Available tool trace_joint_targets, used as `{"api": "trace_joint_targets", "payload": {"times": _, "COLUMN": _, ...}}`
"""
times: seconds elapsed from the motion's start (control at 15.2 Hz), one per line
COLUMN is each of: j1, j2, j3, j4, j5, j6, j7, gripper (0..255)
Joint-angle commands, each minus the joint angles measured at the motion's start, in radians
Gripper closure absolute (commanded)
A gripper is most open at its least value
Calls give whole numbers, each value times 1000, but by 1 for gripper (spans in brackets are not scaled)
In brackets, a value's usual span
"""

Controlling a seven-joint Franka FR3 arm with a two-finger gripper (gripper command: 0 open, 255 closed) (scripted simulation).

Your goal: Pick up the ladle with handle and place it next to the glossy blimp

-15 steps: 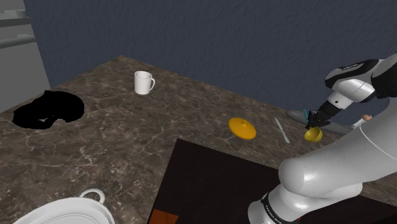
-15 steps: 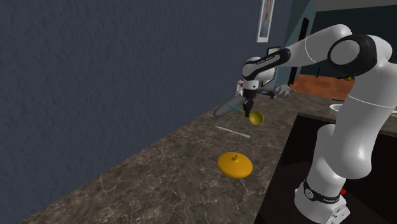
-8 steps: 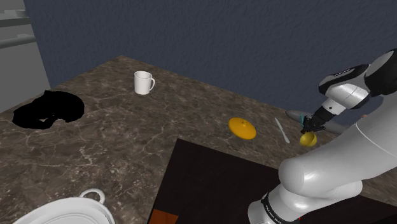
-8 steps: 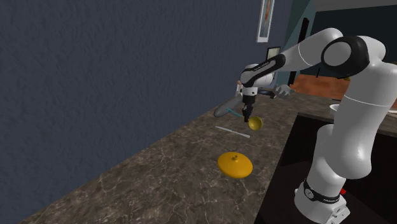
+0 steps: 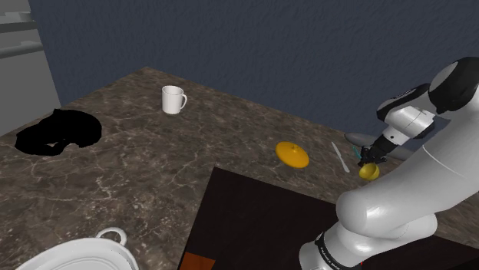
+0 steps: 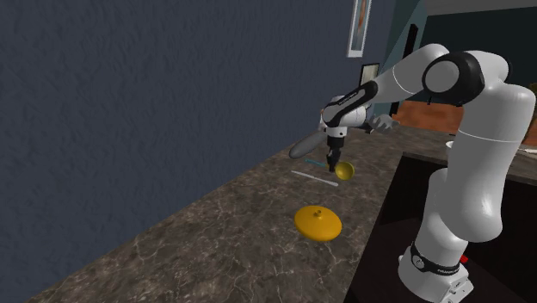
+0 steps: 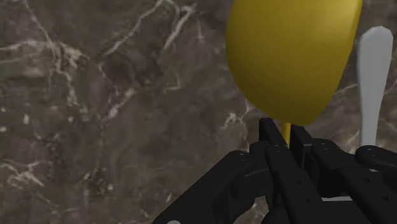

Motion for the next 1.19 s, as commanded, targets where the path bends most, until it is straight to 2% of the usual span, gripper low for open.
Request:
{"api": "trace_joint_targets", "payload": {"times": 0.0, "j1": -1, "j2": 5, "j3": -1, "j4": -7, "j5": 3, "j6": 5, "j7": -3, "gripper": 255}}
{"api": "trace_joint_targets", "payload": {"times": 0.33, "j1": -1, "j2": 5, "j3": -1, "j4": -7, "j5": 3, "j6": 5, "j7": -4, "gripper": 255}}
{"api": "trace_joint_targets", "payload": {"times": 0.4, "j1": -1, "j2": 4, "j3": -1, "j4": -7, "j5": 2, "j6": 5, "j7": -3, "gripper": 0}}
{"api": "trace_joint_targets", "payload": {"times": 0.73, "j1": -1, "j2": 5, "j3": -1, "j4": -7, "j5": 3, "j6": 5, "j7": -4, "gripper": 0}}
{"api": "trace_joint_targets", "payload": {"times": 0.99, "j1": -4, "j2": -52, "j3": -3, "j4": 79, "j5": -49, "j6": -120, "j7": 34, "gripper": 0}}
{"api": "trace_joint_targets", "payload": {"times": 1.12, "j1": -4, "j2": -52, "j3": -3, "j4": 79, "j5": -49, "j6": -120, "j7": 34, "gripper": 0}}
